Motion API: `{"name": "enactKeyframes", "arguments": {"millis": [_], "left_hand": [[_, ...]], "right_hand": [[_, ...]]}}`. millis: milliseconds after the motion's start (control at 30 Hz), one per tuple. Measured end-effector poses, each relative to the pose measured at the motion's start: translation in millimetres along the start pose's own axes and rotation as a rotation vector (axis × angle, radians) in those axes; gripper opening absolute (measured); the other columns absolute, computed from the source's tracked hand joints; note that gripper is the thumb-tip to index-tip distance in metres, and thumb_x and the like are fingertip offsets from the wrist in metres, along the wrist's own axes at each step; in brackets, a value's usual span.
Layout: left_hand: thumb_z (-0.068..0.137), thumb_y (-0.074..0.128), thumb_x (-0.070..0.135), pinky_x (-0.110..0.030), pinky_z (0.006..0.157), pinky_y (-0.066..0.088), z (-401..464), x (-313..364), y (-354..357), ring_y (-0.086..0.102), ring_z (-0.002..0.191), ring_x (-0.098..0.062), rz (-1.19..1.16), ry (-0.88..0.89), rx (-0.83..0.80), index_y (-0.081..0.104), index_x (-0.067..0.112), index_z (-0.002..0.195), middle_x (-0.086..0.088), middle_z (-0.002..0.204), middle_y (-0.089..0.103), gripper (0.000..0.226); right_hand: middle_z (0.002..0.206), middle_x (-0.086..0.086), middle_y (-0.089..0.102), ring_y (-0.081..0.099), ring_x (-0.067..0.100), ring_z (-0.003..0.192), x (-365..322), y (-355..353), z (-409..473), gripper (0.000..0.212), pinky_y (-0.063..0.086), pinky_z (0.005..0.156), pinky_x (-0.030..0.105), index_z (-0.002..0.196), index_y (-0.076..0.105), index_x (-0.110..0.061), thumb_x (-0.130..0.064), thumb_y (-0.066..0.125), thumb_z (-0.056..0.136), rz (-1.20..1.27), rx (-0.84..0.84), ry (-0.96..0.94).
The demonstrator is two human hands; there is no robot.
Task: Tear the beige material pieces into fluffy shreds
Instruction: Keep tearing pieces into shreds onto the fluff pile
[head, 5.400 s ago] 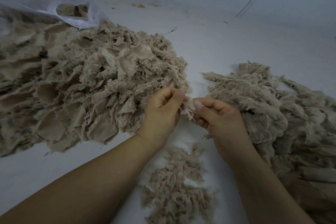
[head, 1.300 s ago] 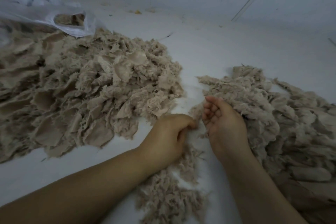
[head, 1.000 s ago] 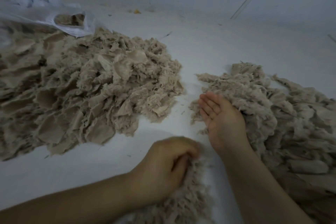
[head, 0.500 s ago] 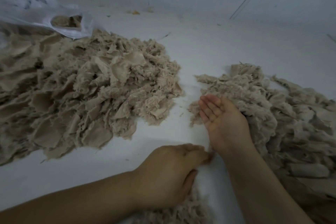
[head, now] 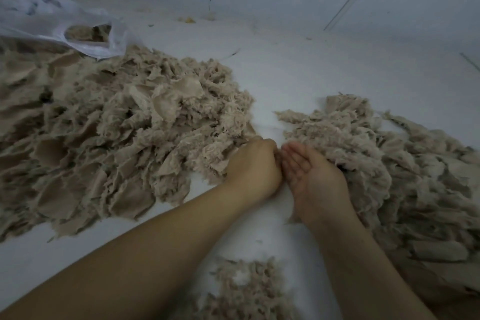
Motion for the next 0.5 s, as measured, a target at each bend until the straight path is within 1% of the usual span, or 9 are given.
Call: {"name": "enactKeyframes", "arguments": {"millis": [67, 133, 167, 200, 267, 333, 367, 433, 500], "left_hand": [[0.093, 0.056, 0.025, -0.032, 0.065, 0.04, -9, -1, -1, 0.052, 0.082, -0.023, -0.04, 0.037, 0.034, 0.053, 0.021, 0.077, 0.003, 0.083, 0.053, 0.017], [0.094, 0.059, 0.023, -0.034, 0.06, 0.042, -16, -3, 0, 0.05, 0.071, -0.021, -0.154, 0.085, 0.021, 0.05, 0.019, 0.07, 0.008, 0.069, 0.047, 0.026], [0.094, 0.061, 0.021, -0.036, 0.059, 0.045, -20, -4, 0, 0.052, 0.066, -0.02, -0.227, 0.106, 0.005, 0.052, 0.016, 0.069, 0.007, 0.065, 0.049, 0.026], [0.093, 0.062, 0.019, -0.036, 0.059, 0.047, -24, -5, -1, 0.053, 0.062, -0.019, -0.309, 0.115, -0.015, 0.054, 0.014, 0.069, 0.006, 0.064, 0.052, 0.026], [0.091, 0.064, 0.009, -0.031, 0.056, 0.048, -35, -8, -2, 0.051, 0.055, -0.008, -0.52, 0.105, -0.055, 0.053, 0.021, 0.067, 0.01, 0.06, 0.052, 0.029], [0.09, 0.062, 0.004, -0.021, 0.054, 0.045, -50, -9, -2, 0.045, 0.053, 0.001, -0.662, 0.116, -0.093, 0.051, 0.027, 0.066, 0.015, 0.058, 0.049, 0.035], [0.089, 0.06, 0.005, -0.019, 0.054, 0.045, -56, -9, -3, 0.045, 0.053, 0.001, -0.699, 0.113, -0.095, 0.05, 0.027, 0.066, 0.015, 0.059, 0.049, 0.034], [0.091, 0.058, 0.004, -0.026, 0.053, 0.049, -58, -18, -5, 0.051, 0.054, -0.007, -0.782, 0.052, -0.058, 0.051, 0.023, 0.069, 0.01, 0.061, 0.05, 0.03], [0.092, 0.057, -0.004, -0.033, 0.051, 0.049, -50, -30, -7, 0.055, 0.052, -0.018, -0.905, -0.051, -0.009, 0.051, 0.015, 0.075, -0.002, 0.063, 0.052, 0.026]], "right_hand": [[0.121, 0.008, 0.061, 0.062, 0.017, 0.109, 0, 0, 1, 0.037, 0.048, 0.093, 0.025, 0.135, 0.052, 0.002, -0.019, 0.038, 0.108, 0.017, -0.006, 0.004], [0.123, 0.009, 0.056, 0.057, 0.02, 0.117, 2, -2, 4, 0.04, 0.044, 0.099, 0.028, 0.141, 0.045, 0.005, -0.017, 0.036, 0.109, 0.036, -0.001, 0.006], [0.122, 0.008, 0.057, 0.057, 0.019, 0.118, 2, -3, 4, 0.039, 0.043, 0.099, 0.028, 0.14, 0.046, 0.004, -0.016, 0.037, 0.108, 0.031, -0.001, -0.001], [0.118, 0.004, 0.06, 0.06, 0.016, 0.114, 2, -5, 5, 0.035, 0.044, 0.097, 0.027, 0.135, 0.052, 0.002, -0.017, 0.039, 0.108, 0.001, 0.005, -0.014], [0.108, -0.004, 0.07, 0.067, 0.007, 0.096, 3, -12, 8, 0.023, 0.049, 0.088, 0.029, 0.111, 0.066, -0.009, -0.02, 0.047, 0.104, -0.104, 0.047, -0.043], [0.111, -0.003, 0.071, 0.067, 0.005, 0.095, 3, -17, 10, 0.017, 0.05, 0.083, 0.028, 0.106, 0.068, -0.017, -0.02, 0.052, 0.101, -0.153, 0.081, -0.063], [0.114, -0.002, 0.07, 0.066, 0.005, 0.096, 2, -16, 10, 0.017, 0.051, 0.08, 0.025, 0.109, 0.067, -0.019, -0.019, 0.052, 0.101, -0.147, 0.078, -0.068], [0.12, -0.001, 0.067, 0.066, 0.005, 0.1, 1, -13, 10, 0.021, 0.05, 0.079, 0.019, 0.117, 0.065, -0.018, -0.013, 0.052, 0.101, -0.112, 0.041, -0.078], [0.115, 0.006, 0.07, 0.07, 0.01, 0.096, -2, -6, 7, 0.021, 0.053, 0.078, 0.019, 0.108, 0.068, -0.012, -0.003, 0.051, 0.099, -0.1, -0.018, -0.094]]}}
Point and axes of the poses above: each hand's wrist, its own z-axis towards the middle knuckle, its own y-axis out of the palm, x = y × z, the point moved 10 cm from there along z, towards the middle knuckle
